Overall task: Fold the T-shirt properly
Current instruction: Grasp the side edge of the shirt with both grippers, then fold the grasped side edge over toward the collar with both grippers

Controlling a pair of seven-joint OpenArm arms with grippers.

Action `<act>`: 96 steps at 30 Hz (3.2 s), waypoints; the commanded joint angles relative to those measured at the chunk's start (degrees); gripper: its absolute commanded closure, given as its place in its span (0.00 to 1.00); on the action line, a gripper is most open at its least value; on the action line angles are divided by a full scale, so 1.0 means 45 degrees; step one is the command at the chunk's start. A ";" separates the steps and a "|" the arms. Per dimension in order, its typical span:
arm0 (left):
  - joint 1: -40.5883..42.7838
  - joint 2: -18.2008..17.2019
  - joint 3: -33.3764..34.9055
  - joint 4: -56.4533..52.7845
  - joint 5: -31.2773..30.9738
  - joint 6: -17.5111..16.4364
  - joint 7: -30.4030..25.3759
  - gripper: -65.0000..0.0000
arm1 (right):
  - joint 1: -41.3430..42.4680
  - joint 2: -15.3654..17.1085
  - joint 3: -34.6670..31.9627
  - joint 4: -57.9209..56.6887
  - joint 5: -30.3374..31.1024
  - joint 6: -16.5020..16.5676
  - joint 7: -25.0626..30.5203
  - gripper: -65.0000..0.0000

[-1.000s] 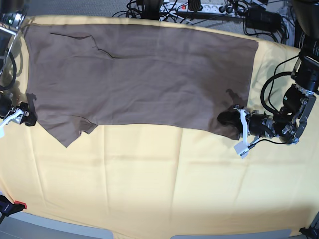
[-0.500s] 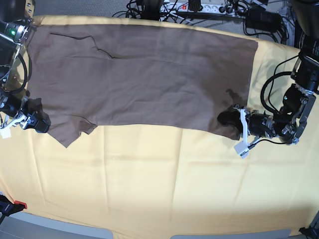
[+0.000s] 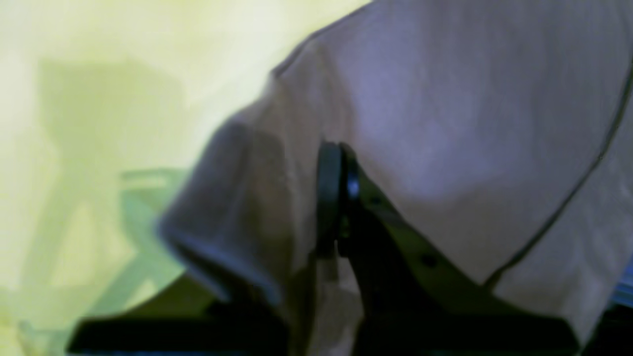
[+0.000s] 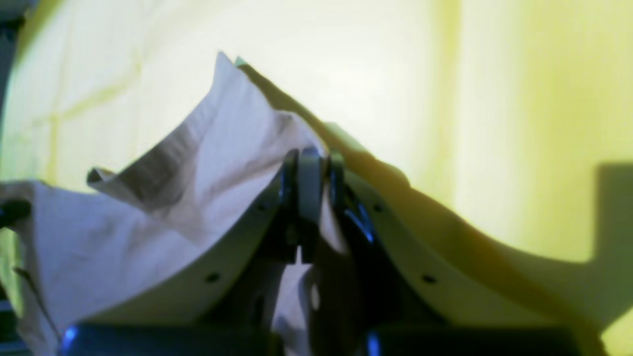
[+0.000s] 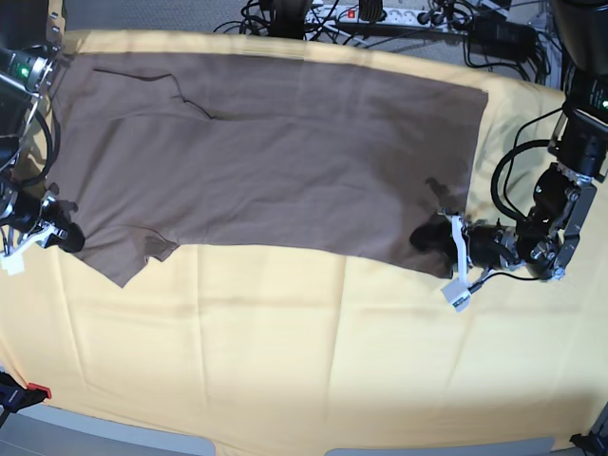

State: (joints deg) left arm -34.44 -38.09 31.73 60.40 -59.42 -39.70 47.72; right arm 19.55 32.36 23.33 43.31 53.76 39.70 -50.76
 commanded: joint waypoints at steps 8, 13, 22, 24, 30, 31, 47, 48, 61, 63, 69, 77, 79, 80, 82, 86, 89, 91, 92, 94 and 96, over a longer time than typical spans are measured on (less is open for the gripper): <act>-0.0393 0.0389 -0.1083 0.0126 0.1928 -0.0066 -0.2448 1.00 | 0.0874 0.0364 0.0049 0.0155 -0.1141 0.0066 0.1622 1.00; -0.0393 0.0879 -0.1083 0.0121 0.3376 -0.0066 -0.3288 1.00 | 0.1540 0.0364 -0.0661 0.0155 -0.2011 0.0066 0.2035 1.00; -0.0355 0.0729 -0.1083 0.0126 0.2069 -0.0066 -0.2293 1.00 | 0.1642 0.0408 -0.2365 0.0287 -0.1899 0.0066 0.1690 1.00; -0.0311 0.0559 -0.1083 0.0165 0.1039 -0.0066 -0.1681 1.00 | 0.1467 0.0442 -0.2365 0.0588 -0.1394 0.0066 0.1200 1.00; -0.0219 0.0126 -0.1083 0.0602 -0.1579 -0.0066 0.0928 1.00 | -0.0301 0.0515 -0.2365 0.3109 -0.0233 0.0066 -0.0442 1.00; -0.0219 0.0083 -0.1083 0.0733 -0.1938 -0.0066 0.1248 1.00 | -0.0636 0.0559 -0.2365 0.3648 -0.0228 0.0066 -0.0442 1.00; 0.0457 -0.1447 -0.1078 0.1904 -0.4517 -0.0066 0.4104 1.00 | -0.3181 0.1943 -0.2365 0.6795 -0.0277 0.0066 -0.0510 1.00; 0.0495 -0.1462 -0.1078 0.1904 -0.4775 -0.0066 0.4473 1.00 | -0.3181 0.1948 -0.2365 0.6795 -0.0277 0.0066 -0.0651 1.00; 0.0525 -0.1520 -0.1078 0.1914 -0.5685 -0.0066 0.7172 1.00 | -0.3181 0.1948 -0.2365 0.6795 -0.0175 0.0066 -0.1977 1.00; 0.0529 -0.1520 -0.1078 0.1914 -0.5685 -0.0066 0.7172 1.00 | -0.3177 0.1948 -0.2365 0.6795 -0.0175 0.0066 -0.1977 1.00; 0.1161 -0.1515 -0.1078 0.1914 -0.5685 -0.0066 0.7172 1.00 | -0.3181 0.1948 -0.2365 0.6795 -0.0432 0.0066 -0.2064 1.00; 0.2001 -0.1549 -0.1078 0.1914 -0.5685 -0.0066 0.7172 1.00 | -0.3147 0.1948 -0.2365 0.6795 -0.0321 0.0066 -0.2113 1.00; 0.1967 -0.1608 -0.1078 0.1914 -0.5685 -0.0066 0.7172 1.00 | -0.3147 0.1948 -0.2365 0.6795 -0.0330 0.0066 -0.2123 1.00; 0.1962 -0.1671 -0.1078 0.1914 -0.5685 -0.0066 0.7172 1.00 | -0.3152 0.1948 -0.2365 0.6795 -0.0330 0.0066 -0.2137 1.00; 0.1880 -0.1787 -0.1083 0.1914 -0.5685 -0.0066 0.7172 1.00 | -0.3143 0.1957 -0.2365 0.6795 -0.0335 0.0066 -0.2268 1.00; 0.1345 -0.1982 -0.1078 0.1914 -0.5685 -0.0066 0.7172 1.00 | -0.3138 0.2098 -0.2365 0.6795 -0.0321 0.0066 -0.2259 1.00; 0.0743 -0.1987 -0.1083 0.1914 -0.5685 0.0175 0.7172 1.00 | -0.3104 0.2186 -0.2365 0.6795 -0.0277 0.0066 -0.2254 1.00; 0.0437 -0.1982 -0.1083 0.1914 -0.5685 0.0170 0.7172 1.00 | -0.3109 0.2205 -0.2365 0.6795 -0.0238 0.0066 -0.2259 1.00; 0.0325 -0.1972 -0.1078 0.1914 -0.5685 0.0170 0.7172 1.00 | -0.3109 0.2200 -0.2365 0.6795 -0.0248 0.0066 -0.2263 1.00; 0.0233 -0.1967 -0.1078 0.1914 -0.5685 0.0214 0.7172 1.00 | -0.3113 0.2200 -0.2365 0.6795 -0.0277 0.0066 -0.2273 1.00; 0.0248 -0.1919 -0.1078 0.1923 -0.5685 0.0559 0.7172 1.00 | -0.3109 0.2200 -0.2365 0.6795 -0.0272 0.0066 -0.2317 1.00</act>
State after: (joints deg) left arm -31.73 -45.67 27.62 68.49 -84.62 -37.26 79.55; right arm 4.47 40.49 12.12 73.01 52.49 39.92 -61.39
